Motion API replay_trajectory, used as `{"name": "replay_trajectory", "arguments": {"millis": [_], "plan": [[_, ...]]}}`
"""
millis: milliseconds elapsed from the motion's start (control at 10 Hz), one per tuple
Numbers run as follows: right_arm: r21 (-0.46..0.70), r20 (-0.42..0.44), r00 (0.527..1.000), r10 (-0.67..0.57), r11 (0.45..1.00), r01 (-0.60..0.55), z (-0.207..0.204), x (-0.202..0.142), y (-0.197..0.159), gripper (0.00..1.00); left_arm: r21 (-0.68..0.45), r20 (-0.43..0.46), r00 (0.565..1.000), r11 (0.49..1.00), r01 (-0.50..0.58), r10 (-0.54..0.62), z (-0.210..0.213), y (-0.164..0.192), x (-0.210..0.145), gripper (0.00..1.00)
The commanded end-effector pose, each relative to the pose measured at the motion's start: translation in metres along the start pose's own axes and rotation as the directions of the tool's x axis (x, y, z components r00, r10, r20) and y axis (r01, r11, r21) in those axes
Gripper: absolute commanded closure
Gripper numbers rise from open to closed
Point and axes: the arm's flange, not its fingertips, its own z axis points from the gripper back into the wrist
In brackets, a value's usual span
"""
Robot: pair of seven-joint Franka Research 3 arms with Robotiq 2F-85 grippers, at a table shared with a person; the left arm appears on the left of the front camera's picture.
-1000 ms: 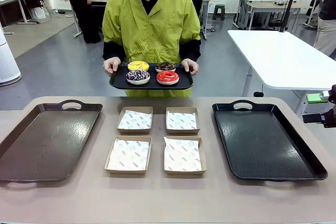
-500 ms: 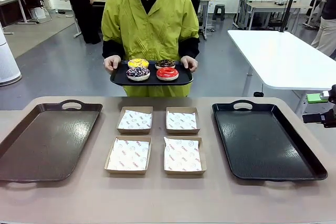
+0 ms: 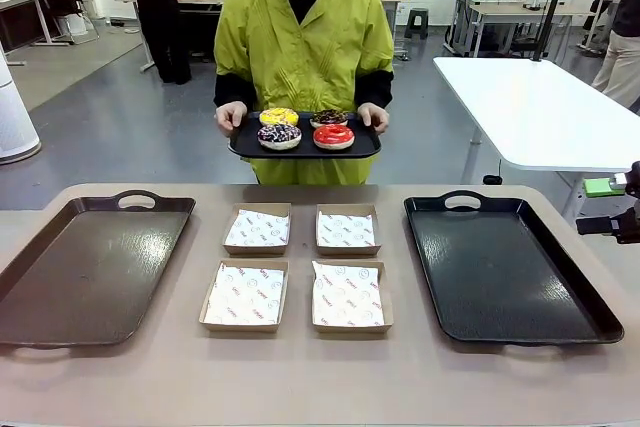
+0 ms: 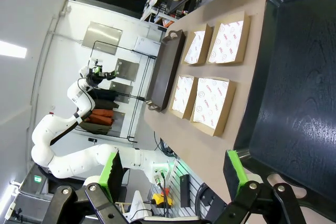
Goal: Individually package the donuts and arrange them on the tray.
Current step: Pick up one Paper togo box.
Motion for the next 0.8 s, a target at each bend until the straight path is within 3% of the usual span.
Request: {"name": "replay_trajectory", "arguments": {"millis": [0,200,300,400,500,700], "plan": [[0.001,0.002,1.000,-0.001,1.000,0.001,0.001,0.000,-0.001,0.00,0.267,-0.116,0.993,0.963,0.045,-0.014,-0.062,-0.056,0.032,0.00],[0.001,0.002,1.000,-0.001,1.000,0.001,0.001,0.000,-0.001,0.00,0.465,-0.181,0.983,0.882,0.080,0.006,-0.135,-0.094,0.067,0.00],[0.001,0.002,1.000,-0.001,1.000,0.001,0.001,0.000,-0.001,0.00,0.556,-0.176,0.984,0.823,0.115,-0.019,-0.178,-0.107,0.077,0.00],[0.001,0.002,1.000,-0.001,1.000,0.001,0.001,0.000,-0.001,0.00,0.663,-0.176,0.983,0.730,0.163,-0.060,-0.222,-0.113,0.078,0.00],[0.001,0.002,1.000,-0.001,1.000,0.001,0.001,0.000,-0.001,0.00,0.735,-0.197,0.977,0.649,0.199,-0.077,-0.267,-0.113,0.077,0.00],[0.001,0.002,1.000,-0.001,1.000,0.001,0.001,0.000,-0.001,0.00,0.792,-0.257,0.961,0.547,0.270,-0.103,-0.332,-0.108,0.069,0.00]]}}
